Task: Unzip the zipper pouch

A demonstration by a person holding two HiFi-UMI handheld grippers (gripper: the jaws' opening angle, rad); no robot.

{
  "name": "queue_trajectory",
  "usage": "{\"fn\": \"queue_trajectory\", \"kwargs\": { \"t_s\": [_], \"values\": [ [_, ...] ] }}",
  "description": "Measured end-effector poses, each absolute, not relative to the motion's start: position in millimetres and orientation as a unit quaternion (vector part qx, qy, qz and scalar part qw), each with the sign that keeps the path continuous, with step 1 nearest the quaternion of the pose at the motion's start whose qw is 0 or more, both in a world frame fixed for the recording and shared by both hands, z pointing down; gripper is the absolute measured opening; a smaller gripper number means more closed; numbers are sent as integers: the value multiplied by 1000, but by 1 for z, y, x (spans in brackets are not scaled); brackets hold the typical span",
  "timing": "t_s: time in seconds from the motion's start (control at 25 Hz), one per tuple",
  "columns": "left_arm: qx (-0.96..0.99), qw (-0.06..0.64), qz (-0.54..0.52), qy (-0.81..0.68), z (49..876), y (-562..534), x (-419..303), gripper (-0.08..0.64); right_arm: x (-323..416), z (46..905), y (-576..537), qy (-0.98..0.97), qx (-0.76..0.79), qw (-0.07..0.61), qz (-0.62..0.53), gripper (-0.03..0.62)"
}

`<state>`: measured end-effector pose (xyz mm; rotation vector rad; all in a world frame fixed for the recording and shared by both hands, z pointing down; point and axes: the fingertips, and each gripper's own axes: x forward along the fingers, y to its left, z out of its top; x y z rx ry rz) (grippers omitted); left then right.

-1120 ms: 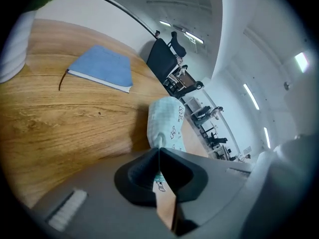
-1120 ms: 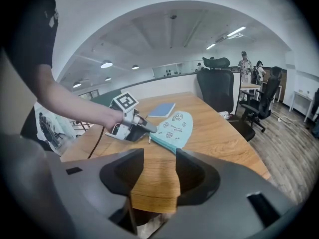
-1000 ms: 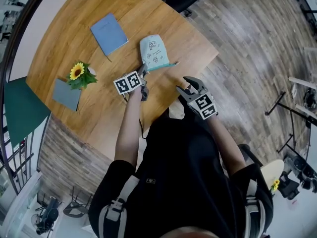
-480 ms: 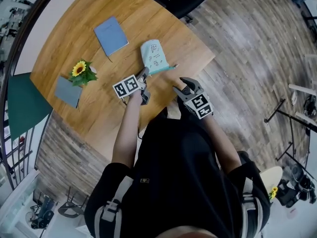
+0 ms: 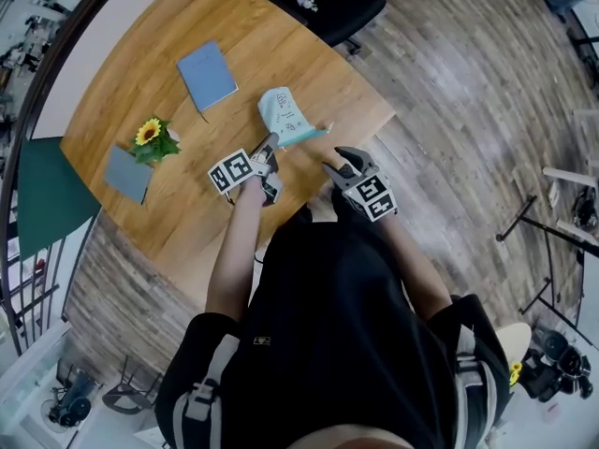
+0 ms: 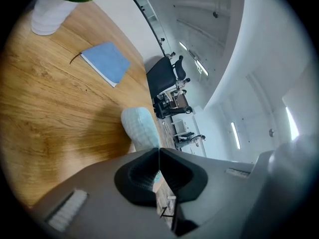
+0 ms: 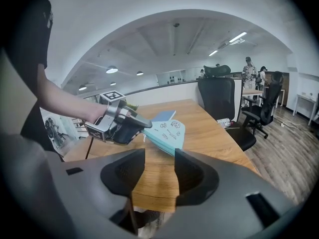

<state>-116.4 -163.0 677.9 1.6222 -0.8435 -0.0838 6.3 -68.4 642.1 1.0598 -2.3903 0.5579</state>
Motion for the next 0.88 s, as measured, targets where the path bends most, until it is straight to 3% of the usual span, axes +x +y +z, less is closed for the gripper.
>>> {"fn": "queue_trajectory", "kwargs": {
  "t_s": [0.48,0.88],
  "values": [
    [679,627,-137,-357,619,-160,-102,9,18,621,-86,-882,379,181,215,175],
    [645,638,-215,-362,596,-145,-92,9,6,607,-88,-911,320,179,190,146]
  ]
}}
